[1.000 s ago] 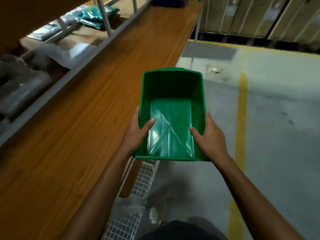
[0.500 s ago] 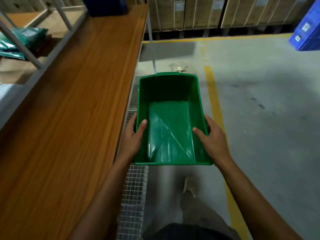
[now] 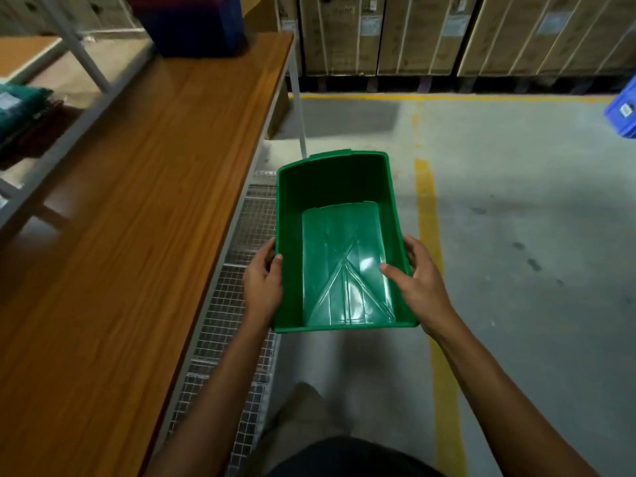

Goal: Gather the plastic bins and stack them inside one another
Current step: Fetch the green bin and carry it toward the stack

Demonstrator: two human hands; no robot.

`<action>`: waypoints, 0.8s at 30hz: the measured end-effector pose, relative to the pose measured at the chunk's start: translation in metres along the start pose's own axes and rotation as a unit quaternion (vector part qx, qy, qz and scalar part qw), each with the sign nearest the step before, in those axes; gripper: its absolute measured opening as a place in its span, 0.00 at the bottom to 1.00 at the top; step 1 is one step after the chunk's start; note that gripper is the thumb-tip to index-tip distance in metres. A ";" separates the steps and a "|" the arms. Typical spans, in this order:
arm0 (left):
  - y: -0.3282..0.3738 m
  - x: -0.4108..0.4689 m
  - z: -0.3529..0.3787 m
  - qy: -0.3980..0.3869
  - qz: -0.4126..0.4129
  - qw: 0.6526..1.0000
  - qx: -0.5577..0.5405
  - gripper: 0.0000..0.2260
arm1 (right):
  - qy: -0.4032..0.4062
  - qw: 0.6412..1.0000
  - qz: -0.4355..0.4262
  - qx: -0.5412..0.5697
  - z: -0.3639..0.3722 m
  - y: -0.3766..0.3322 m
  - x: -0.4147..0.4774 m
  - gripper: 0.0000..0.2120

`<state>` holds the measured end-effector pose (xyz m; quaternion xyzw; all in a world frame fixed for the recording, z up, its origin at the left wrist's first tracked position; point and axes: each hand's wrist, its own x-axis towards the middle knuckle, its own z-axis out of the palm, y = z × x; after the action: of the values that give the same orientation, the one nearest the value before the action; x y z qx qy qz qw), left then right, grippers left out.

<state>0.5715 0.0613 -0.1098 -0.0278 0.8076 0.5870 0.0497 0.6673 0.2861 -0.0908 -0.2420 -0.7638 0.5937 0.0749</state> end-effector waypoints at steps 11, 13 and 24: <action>0.003 0.234 0.079 -0.022 0.012 0.999 -0.020 0.19 | 0.043 0.998 0.015 -0.048 0.047 -0.009 0.226 0.35; 0.012 0.273 0.092 -0.039 0.013 0.999 -0.021 0.19 | 0.088 0.994 0.022 -0.065 0.053 -0.021 0.260 0.31; 0.081 0.434 0.156 -0.013 0.065 0.998 0.005 0.19 | 0.122 0.987 -0.017 -0.100 0.045 -0.076 0.445 0.23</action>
<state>0.1393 0.2404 -0.1302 0.0323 0.8098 0.5855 0.0217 0.2400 0.4375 -0.1092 -0.3058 -0.8088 0.4787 0.1524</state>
